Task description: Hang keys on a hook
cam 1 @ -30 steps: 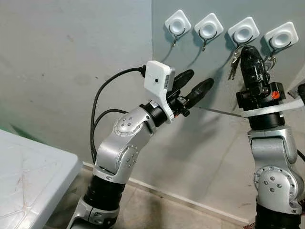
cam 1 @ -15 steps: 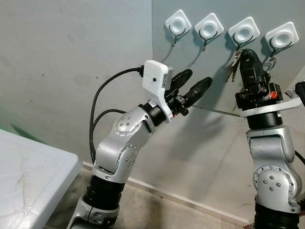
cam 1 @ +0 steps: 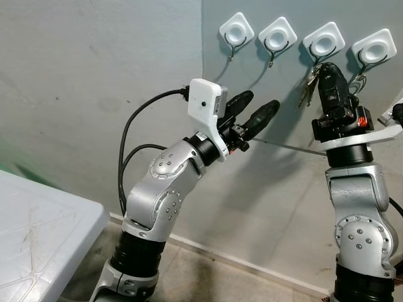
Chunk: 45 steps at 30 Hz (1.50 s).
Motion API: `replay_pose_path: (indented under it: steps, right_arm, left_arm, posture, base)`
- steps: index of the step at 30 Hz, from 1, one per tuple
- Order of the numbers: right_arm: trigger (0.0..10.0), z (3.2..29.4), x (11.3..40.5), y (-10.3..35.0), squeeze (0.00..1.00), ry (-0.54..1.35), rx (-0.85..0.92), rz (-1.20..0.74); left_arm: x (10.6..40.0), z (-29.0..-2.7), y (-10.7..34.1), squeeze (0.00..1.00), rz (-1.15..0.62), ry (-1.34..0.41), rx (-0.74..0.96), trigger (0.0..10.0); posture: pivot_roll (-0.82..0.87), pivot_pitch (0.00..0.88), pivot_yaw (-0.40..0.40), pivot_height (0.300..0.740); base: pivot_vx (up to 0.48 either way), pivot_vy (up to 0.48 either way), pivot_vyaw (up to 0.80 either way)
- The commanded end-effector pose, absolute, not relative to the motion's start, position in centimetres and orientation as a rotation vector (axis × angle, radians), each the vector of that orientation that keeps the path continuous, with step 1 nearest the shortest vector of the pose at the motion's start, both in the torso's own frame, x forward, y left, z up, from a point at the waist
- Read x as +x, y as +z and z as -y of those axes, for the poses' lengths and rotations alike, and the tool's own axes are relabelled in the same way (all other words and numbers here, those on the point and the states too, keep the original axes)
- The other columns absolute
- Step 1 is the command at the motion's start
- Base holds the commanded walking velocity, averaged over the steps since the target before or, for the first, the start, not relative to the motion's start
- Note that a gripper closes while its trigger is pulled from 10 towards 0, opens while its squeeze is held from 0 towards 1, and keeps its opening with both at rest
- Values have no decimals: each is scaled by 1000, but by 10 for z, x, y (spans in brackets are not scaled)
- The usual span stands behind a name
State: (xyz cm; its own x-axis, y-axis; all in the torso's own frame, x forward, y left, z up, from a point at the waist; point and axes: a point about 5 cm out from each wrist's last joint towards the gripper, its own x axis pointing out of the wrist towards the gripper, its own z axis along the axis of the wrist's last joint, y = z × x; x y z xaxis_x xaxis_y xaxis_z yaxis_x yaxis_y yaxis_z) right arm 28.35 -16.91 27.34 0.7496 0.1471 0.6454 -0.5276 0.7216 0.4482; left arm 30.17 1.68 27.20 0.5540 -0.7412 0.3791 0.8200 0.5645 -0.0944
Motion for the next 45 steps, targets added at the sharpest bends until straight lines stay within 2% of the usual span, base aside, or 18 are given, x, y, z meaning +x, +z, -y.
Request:
replay_pose_path:
  steps: [1,2,3,4,15,22,23,27,28,29,30,40,45]
  right_arm:
    - [10000,169,283,270,443,396,689,603]
    - [10000,169,282,269,502,397,692,600]
    - [10000,168,282,268,502,398,694,598]
    - [10000,168,282,267,1000,399,696,595]
    - [10000,166,280,266,1000,413,685,597]
    - [10000,158,278,250,1000,436,583,552]
    - [10000,153,279,238,1000,447,498,505]
    - [10000,149,278,222,1000,480,441,448]
    - [10000,148,277,219,776,486,434,438]
    - [10000,147,277,217,776,491,430,432]
    - [10000,145,277,213,0,514,417,411]
    - [10000,132,273,171,0,602,313,266]
    - [10000,136,272,139,0,555,280,172]
  left_arm:
    - [300,-17,280,0,340,-941,-270,10000]
    - [299,-17,280,0,340,-941,-271,10000]
    - [299,-17,280,0,340,-940,-272,10000]
    - [300,-17,281,0,339,-939,-274,10000]
    - [301,-20,280,0,334,-924,-284,10000]
    - [307,-27,269,0,310,-860,-289,10000]
    - [310,-30,263,0,302,-832,-289,10000]
    - [312,-38,251,0,286,-791,-291,10000]
    - [311,-39,248,0,287,-786,-294,10000]
    - [311,-40,246,0,289,-784,-297,10000]
    - [310,-42,241,0,283,-781,-291,10000]
    - [300,-52,196,0,256,-782,-191,10000]
    - [300,-61,162,0,172,-732,-175,10000]
  posture:
    - [49,114,42,740]
    - [49,114,42,740]
    - [49,114,42,740]
    - [49,114,42,740]
    - [51,108,37,740]
    - [49,106,37,740]
    - [49,106,37,740]
    - [47,102,34,740]
    - [47,96,34,740]
    - [47,96,34,740]
    - [47,94,33,740]
    - [51,89,28,740]
    - [52,91,28,740]
  base:
    - [0,0,0]
    - [0,0,0]
    - [0,0,0]
    - [0,0,0]
    - [0,0,0]
    - [0,0,0]
    - [0,0,0]
    - [0,0,0]
    - [0,0,0]
    - [0,0,0]
    - [0,0,0]
    - [0,0,0]
    - [0,0,0]
